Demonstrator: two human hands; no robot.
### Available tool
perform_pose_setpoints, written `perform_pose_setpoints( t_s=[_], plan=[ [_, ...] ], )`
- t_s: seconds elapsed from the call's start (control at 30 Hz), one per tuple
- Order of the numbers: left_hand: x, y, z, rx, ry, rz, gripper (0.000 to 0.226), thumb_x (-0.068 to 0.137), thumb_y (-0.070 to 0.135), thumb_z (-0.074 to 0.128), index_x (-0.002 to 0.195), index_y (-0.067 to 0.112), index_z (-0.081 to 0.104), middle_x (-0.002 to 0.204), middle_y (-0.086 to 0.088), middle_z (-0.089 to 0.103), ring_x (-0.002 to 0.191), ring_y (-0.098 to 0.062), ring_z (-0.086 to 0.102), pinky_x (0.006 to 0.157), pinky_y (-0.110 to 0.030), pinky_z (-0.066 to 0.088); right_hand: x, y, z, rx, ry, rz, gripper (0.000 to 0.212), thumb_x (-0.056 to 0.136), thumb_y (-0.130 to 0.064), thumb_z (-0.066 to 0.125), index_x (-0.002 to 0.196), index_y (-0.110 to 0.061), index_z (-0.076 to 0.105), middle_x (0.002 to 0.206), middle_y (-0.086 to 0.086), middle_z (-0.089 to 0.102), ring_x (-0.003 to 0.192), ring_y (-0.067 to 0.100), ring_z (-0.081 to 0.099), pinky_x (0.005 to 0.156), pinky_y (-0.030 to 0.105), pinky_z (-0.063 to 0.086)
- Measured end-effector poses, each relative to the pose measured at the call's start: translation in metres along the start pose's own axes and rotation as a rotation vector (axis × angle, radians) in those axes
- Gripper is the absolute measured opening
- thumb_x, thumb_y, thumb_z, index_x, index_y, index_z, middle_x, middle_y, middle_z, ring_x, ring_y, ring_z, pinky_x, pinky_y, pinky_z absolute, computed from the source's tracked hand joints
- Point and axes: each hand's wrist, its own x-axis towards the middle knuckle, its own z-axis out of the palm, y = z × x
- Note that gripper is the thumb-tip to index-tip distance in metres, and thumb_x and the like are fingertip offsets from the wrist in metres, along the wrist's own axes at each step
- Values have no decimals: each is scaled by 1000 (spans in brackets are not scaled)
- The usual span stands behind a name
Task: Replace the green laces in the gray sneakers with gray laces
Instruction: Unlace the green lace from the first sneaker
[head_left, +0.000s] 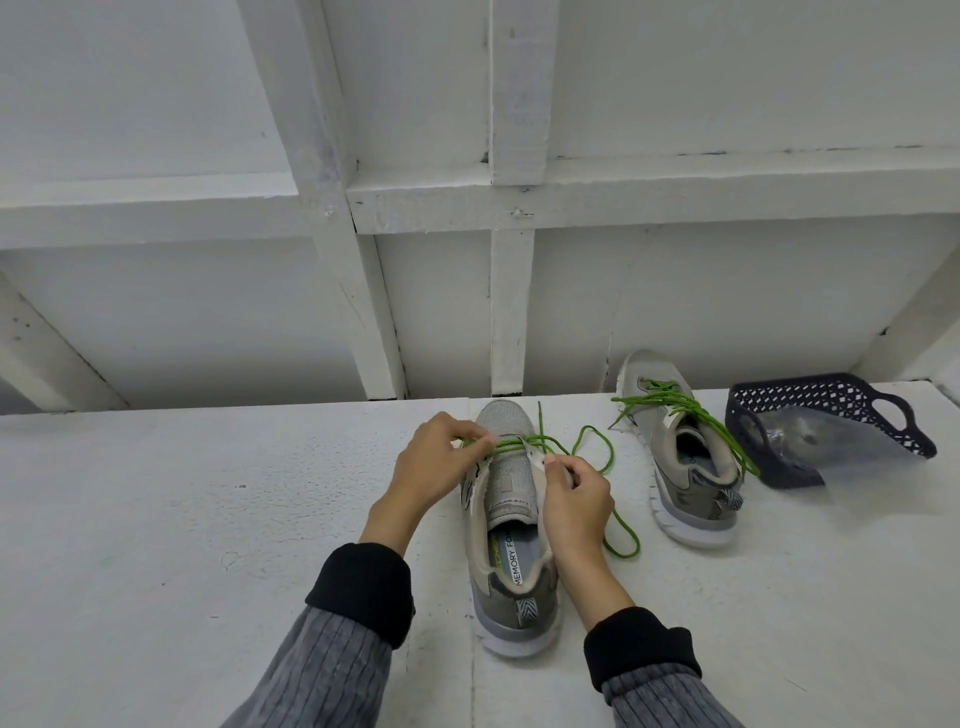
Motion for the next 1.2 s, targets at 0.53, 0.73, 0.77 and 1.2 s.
perform_pose_setpoints(
  t_s=[0.53, 0.73, 0.77, 1.2],
  plan=[
    [-5, -8, 11, -1238, 260, -224, 24, 105, 11, 38, 83, 9, 46, 68, 1, 51, 54, -9, 51, 63, -24, 57, -2, -1, -2, 27, 0, -15, 12, 93, -13, 61, 82, -15, 66, 74, -8, 63, 73, 0, 56, 58, 0, 39],
    [-18, -43, -6, -521, 359, -145, 19, 104, 22, 44, 86, 16, 47, 80, 2, 52, 68, -11, 43, 63, -24, 36, -1, 0, -3, 25, -4, -7, 11, 93, -15, 60, 85, -14, 67, 76, -7, 63, 74, -1, 55, 57, -1, 38],
    [-20, -48, -6, -443, 336, -130, 19, 103, 22, 47, 87, 14, 50, 80, 1, 54, 72, -12, 46, 67, -24, 38, -1, 0, -2, 21, -5, -11, 11, 93, -15, 60, 85, -14, 67, 77, -6, 64, 74, -1, 56, 57, -1, 37],
    [5, -30, 21, 335, 233, 125, 18, 97, 36, 56, 107, 38, 72, 124, 14, 58, 123, -15, 40, 97, -36, 22, -5, -4, -4, 7, -49, -44, 10, 90, -13, 65, 82, -18, 68, 75, -12, 64, 73, -3, 57, 58, 0, 39]
  ],
)
